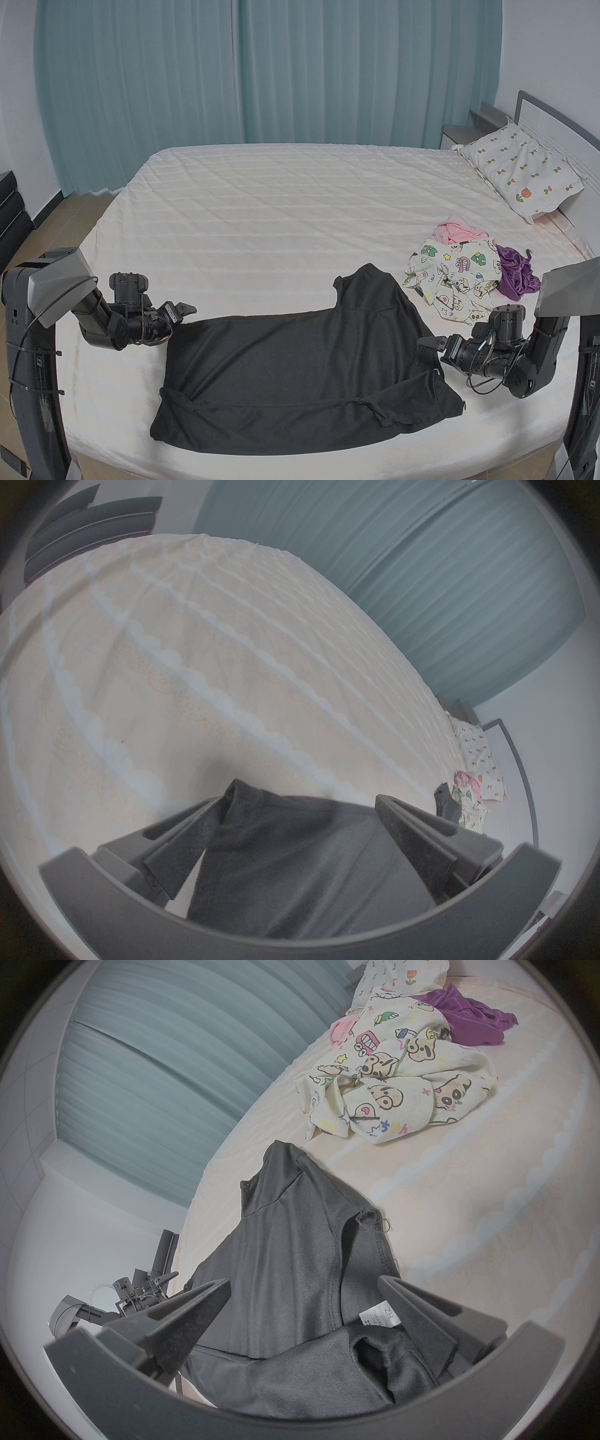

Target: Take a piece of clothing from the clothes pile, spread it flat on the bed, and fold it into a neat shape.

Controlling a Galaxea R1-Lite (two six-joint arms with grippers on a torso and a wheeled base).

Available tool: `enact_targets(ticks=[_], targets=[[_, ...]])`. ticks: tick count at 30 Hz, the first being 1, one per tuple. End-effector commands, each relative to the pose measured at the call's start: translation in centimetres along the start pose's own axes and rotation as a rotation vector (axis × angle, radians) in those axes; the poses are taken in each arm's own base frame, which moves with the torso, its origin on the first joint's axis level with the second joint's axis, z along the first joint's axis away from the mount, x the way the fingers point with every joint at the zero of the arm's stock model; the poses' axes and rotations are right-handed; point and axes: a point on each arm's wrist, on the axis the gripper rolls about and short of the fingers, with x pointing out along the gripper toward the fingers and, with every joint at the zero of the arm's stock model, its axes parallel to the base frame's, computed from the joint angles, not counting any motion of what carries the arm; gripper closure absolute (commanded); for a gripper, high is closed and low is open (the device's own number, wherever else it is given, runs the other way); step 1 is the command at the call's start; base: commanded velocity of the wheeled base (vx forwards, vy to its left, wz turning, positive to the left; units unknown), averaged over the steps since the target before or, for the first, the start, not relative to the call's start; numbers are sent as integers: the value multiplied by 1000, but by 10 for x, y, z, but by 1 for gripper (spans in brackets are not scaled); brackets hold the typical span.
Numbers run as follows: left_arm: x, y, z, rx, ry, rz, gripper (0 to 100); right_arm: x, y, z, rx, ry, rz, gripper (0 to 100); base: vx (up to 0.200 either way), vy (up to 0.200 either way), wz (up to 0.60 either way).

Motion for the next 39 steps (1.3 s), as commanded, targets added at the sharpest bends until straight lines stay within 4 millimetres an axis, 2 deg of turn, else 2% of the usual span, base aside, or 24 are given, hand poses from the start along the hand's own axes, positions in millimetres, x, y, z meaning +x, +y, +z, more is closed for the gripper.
enact_targets(ticks=[1, 21, 22, 26, 29, 33, 37, 39], targets=[[3, -2, 4, -14, -10, -3, 0, 0, 0, -1, 2, 3, 0, 0, 0, 0, 0], [8, 6, -3, 18, -15, 54, 0, 3, -1, -1, -2, 3, -1, 0, 0, 0, 0], [9, 6, -3, 24, -14, 55, 100, 3, -1, 0, -3, 1, 1, 0, 0, 0, 0], [11, 5, 0, 22, -23, 52, 100, 2, 3, 2, -9, -7, 13, 0, 0, 0, 0], [10, 4, 4, -27, -39, 45, 100, 11, 18, 7, -44, -23, 56, 0, 0, 0, 0], [7, 0, 8, -95, -57, 30, 100, 29, 39, 17, -81, -54, 77, 0, 0, 0, 0], [1, -4, 12, -104, -67, 23, 100, 55, 60, 43, -105, -92, 63, 0, 0, 0, 0], [-2, -5, 13, -114, -70, 24, 100, 69, 66, 50, -133, -99, 39, 0, 0, 0, 0]])
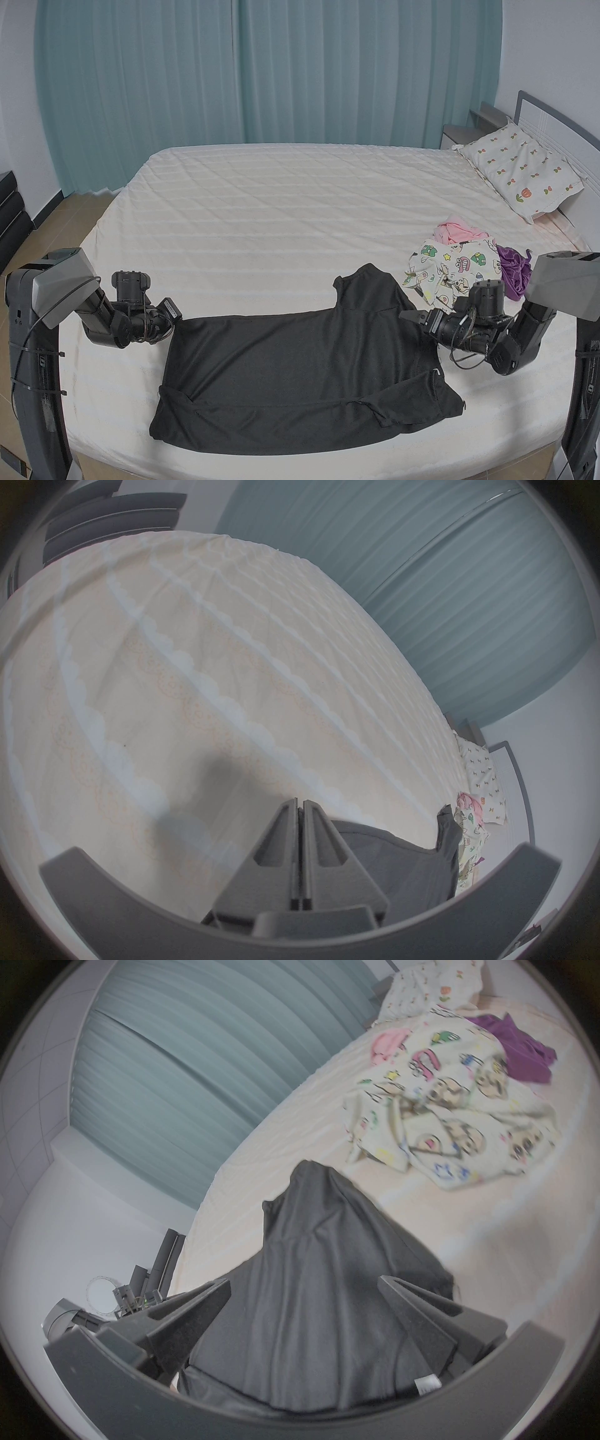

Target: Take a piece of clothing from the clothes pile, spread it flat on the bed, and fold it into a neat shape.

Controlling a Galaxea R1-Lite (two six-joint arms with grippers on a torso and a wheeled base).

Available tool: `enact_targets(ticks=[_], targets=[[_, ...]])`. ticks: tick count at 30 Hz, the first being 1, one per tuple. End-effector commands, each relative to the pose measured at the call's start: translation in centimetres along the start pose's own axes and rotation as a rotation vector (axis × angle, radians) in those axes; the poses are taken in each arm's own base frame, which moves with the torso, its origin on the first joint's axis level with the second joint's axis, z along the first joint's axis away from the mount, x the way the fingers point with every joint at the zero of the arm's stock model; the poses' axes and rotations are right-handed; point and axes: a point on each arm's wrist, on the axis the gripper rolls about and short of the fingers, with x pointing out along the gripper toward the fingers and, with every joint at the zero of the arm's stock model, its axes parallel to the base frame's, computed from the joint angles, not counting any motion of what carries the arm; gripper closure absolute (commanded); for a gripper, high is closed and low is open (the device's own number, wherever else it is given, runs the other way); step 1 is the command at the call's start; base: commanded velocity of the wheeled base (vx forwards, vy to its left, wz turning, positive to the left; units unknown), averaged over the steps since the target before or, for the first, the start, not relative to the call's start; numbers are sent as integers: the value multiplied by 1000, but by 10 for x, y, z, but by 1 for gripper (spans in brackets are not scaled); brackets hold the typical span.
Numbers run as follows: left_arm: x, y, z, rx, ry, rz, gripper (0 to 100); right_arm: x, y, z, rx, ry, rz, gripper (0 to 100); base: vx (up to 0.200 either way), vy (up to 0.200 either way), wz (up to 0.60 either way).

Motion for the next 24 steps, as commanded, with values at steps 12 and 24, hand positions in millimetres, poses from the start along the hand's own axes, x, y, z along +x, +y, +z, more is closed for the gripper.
enact_targets(ticks=[12, 24], targets=[[-18, -2, 5, -85, -15, -2, 100, 107, 17, 37, -295, -45, -196, 0, 0, 0, 0], [-18, -2, 5, -87, -14, -1, 100, 139, 6, 36, -293, -43, -235, 0, 0, 0, 0]])
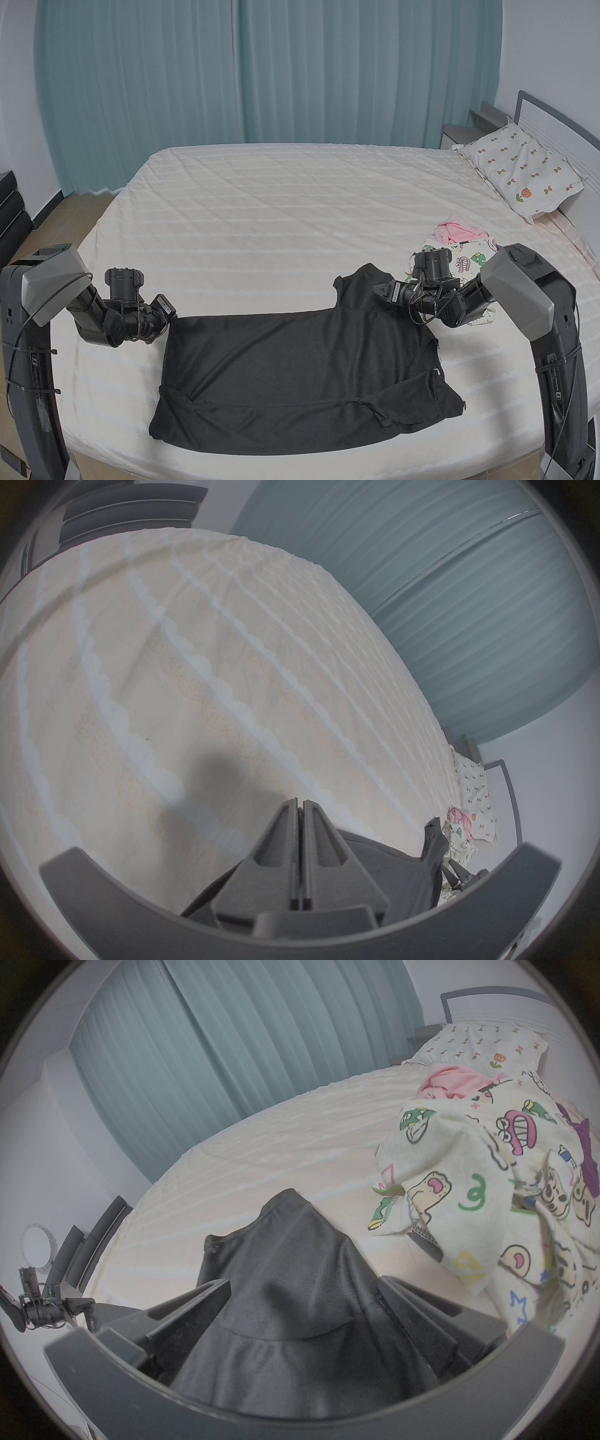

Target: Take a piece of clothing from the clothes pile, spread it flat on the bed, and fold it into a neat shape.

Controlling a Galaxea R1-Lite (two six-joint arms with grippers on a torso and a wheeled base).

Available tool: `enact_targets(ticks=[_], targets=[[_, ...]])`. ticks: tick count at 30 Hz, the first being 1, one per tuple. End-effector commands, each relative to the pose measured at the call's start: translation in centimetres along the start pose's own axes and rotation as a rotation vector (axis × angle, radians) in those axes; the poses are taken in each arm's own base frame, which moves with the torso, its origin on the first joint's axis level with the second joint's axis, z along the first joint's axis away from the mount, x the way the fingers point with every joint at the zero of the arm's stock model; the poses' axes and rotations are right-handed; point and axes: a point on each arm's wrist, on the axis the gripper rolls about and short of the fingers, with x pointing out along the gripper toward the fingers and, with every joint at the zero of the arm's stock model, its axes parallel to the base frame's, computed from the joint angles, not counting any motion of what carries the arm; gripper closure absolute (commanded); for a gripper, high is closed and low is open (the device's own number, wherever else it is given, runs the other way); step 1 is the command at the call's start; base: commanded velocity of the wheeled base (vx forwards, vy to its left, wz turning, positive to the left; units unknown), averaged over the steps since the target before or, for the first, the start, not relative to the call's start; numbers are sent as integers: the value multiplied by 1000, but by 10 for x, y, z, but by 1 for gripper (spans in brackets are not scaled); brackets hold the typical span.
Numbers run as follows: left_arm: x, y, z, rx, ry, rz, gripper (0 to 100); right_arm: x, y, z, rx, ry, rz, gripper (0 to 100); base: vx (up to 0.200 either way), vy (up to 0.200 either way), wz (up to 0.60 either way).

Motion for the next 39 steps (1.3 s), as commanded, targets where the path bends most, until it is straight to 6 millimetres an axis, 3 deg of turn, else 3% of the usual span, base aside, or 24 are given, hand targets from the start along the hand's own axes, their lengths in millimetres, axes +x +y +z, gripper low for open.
enact_targets(ticks=[1, 12, 21, 22, 28, 33, 39], targets=[[-1, 0, 1, -2, -2, 0, 100, 17, -9, -17, 0, 21, -14, 0, 0, 0, 0], [-2, 1, -1, -2, 3, 4, 100, 17, -23, 3, 26, -39, -51, 0, 0, 0, 0], [-1, 1, -1, -3, 2, 2, 100, 23, -23, -12, 94, 5, -35, 0, 0, 0, 0], [-1, 1, -1, -5, 2, 2, 100, 22, -24, -11, 100, 6, -32, 100, 0, 0, 0], [-1, -1, 1, -27, -4, -4, 100, 20, -30, -7, 129, -5, -29, 100, 0, 0, 0], [-3, 1, 5, -31, -16, -1, 100, 2, -37, 7, 203, -49, -30, 100, 0, 0, 0], [-6, 2, 8, -36, -26, -1, 100, -14, -43, 2, 223, -94, -2, 100, 0, 0, 0]])
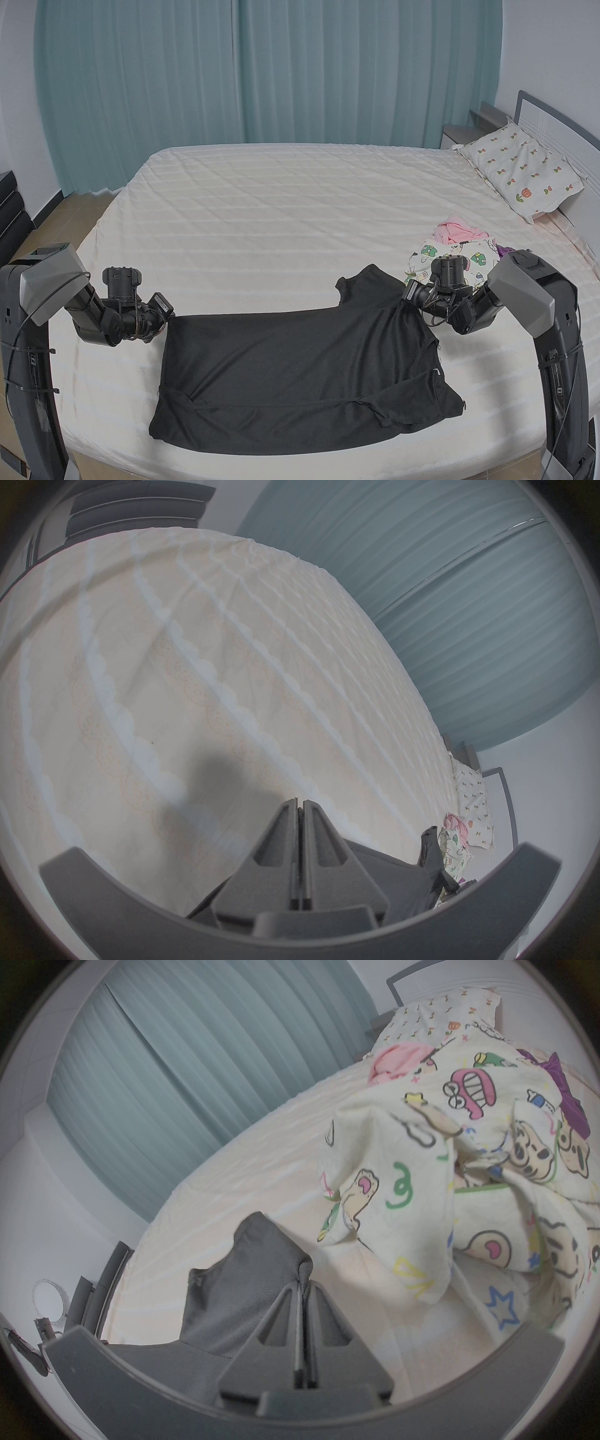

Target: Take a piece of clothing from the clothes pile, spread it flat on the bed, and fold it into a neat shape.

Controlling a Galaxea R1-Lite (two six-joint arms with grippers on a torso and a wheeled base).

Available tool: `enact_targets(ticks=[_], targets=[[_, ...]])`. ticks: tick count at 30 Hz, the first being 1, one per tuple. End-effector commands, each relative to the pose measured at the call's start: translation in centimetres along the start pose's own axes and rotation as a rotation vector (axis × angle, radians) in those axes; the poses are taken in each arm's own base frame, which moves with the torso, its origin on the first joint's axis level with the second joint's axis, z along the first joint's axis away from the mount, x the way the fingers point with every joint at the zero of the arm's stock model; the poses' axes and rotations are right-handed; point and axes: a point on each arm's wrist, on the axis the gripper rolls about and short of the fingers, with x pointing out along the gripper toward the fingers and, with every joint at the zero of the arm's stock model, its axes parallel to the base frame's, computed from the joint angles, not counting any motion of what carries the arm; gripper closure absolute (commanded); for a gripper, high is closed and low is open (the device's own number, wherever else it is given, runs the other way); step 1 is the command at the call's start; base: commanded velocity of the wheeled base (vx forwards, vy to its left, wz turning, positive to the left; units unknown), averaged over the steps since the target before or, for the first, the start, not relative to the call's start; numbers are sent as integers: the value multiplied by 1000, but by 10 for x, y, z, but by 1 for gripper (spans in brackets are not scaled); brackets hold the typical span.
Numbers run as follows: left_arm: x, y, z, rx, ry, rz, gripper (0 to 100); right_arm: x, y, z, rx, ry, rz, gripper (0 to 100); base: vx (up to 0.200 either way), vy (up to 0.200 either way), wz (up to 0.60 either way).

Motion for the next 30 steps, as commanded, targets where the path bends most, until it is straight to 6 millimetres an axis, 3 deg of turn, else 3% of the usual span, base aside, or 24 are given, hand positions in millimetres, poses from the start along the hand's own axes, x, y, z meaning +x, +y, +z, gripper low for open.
enact_targets(ticks=[1, 6, 9, 18, 24, 30], targets=[[-5, 2, 7, -9, -18, 1, 100, -19, -2, 1, 16, -44, 19, 100, 0, 0, 0], [-8, 4, 10, -20, -26, 4, 100, -33, 9, -27, -12, -55, 68, 100, 0, 0, 0], [-8, 4, 12, -43, -32, 3, 100, -35, 10, -30, -15, -98, 77, 100, 0, 0, 0], [-12, 0, 15, -55, -42, -7, 100, -19, -2, -48, 31, -134, 146, 100, 0, 0, 0], [-16, 0, 19, -59, -57, -10, 100, -13, -12, -31, 54, -204, 150, 100, 0, 0, 0], [-18, 1, 21, -61, -62, -9, 100, -21, -14, -17, 145, -205, 178, 100, 0, 0, 0]])
